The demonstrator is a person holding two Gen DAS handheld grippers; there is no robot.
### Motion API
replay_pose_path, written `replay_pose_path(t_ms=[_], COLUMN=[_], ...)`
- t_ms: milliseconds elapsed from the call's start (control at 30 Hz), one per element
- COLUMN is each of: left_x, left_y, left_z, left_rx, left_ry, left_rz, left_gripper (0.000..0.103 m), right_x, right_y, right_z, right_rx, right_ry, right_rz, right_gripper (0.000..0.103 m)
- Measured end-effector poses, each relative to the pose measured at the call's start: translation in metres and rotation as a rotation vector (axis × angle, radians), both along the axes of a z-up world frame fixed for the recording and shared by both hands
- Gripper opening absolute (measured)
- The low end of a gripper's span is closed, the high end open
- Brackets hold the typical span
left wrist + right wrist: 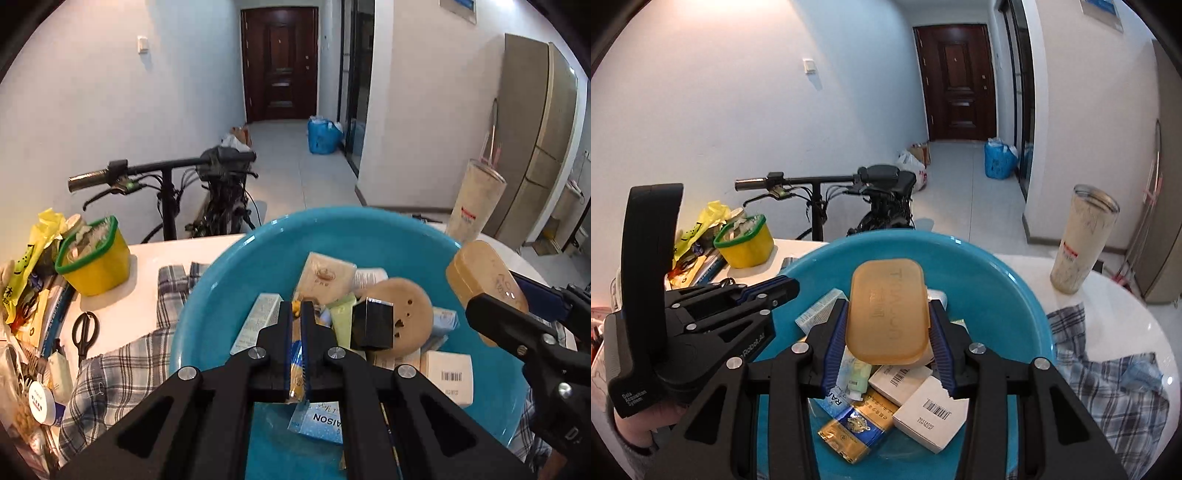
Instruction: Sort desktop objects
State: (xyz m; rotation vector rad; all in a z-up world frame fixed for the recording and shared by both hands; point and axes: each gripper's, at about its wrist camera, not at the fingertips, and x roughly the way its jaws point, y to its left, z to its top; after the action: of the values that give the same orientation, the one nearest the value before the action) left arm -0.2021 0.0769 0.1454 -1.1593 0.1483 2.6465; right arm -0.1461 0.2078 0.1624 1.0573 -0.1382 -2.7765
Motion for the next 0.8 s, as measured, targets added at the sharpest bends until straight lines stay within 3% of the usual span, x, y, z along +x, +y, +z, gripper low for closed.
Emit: replay_pose_path(t_ms=[367, 800], left_x=[-0.008, -0.005], left_y=[0.0, 0.002], left_z=[-0.012, -0.009], left_rx=[-0.02, -0.031], left_ry=[-0.041, -0.026], left_rz=[0.011, 0.009], left_gripper=[0.005, 0.005], right_x=[-0.012, -0.012], right_y=[0.001, 0.001], right_z=[-0.016, -0.016], right_rx=[-0.002, -0.002], right_ry=[-0.064, -0.057], right_rz=[-0.003, -0.006], right_gripper=[0.041, 0.041])
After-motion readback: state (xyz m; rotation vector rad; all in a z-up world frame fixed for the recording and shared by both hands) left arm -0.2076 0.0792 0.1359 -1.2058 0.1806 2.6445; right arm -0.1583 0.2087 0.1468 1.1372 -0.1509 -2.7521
